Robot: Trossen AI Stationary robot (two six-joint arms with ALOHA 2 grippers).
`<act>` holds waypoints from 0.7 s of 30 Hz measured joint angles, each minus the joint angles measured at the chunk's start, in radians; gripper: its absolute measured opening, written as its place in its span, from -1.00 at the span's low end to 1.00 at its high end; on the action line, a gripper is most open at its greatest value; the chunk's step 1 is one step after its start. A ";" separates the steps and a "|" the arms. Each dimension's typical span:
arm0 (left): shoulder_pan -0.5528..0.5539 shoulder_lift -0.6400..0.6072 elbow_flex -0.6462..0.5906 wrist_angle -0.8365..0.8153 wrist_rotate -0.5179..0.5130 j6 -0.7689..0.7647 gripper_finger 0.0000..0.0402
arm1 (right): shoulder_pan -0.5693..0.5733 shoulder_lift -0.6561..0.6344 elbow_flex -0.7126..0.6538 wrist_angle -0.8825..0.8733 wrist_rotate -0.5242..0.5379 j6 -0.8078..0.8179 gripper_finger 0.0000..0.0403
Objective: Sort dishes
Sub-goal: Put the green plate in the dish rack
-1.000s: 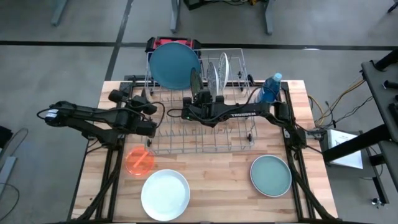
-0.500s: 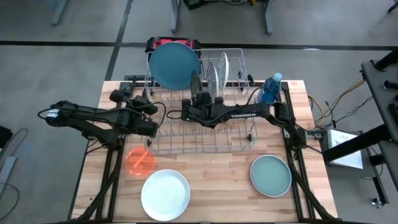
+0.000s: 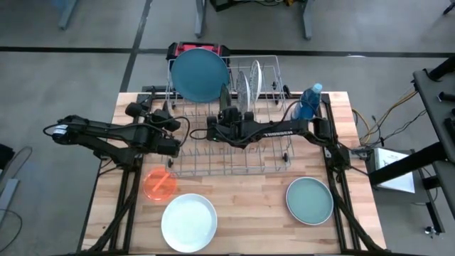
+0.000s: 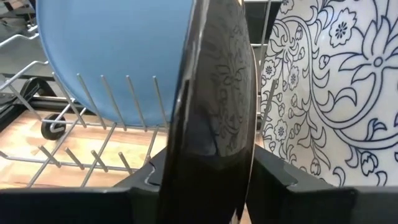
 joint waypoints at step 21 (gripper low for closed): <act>0.000 0.000 0.000 0.000 0.000 0.018 0.22 | 0.024 0.000 -0.002 -0.006 -0.041 -0.048 0.08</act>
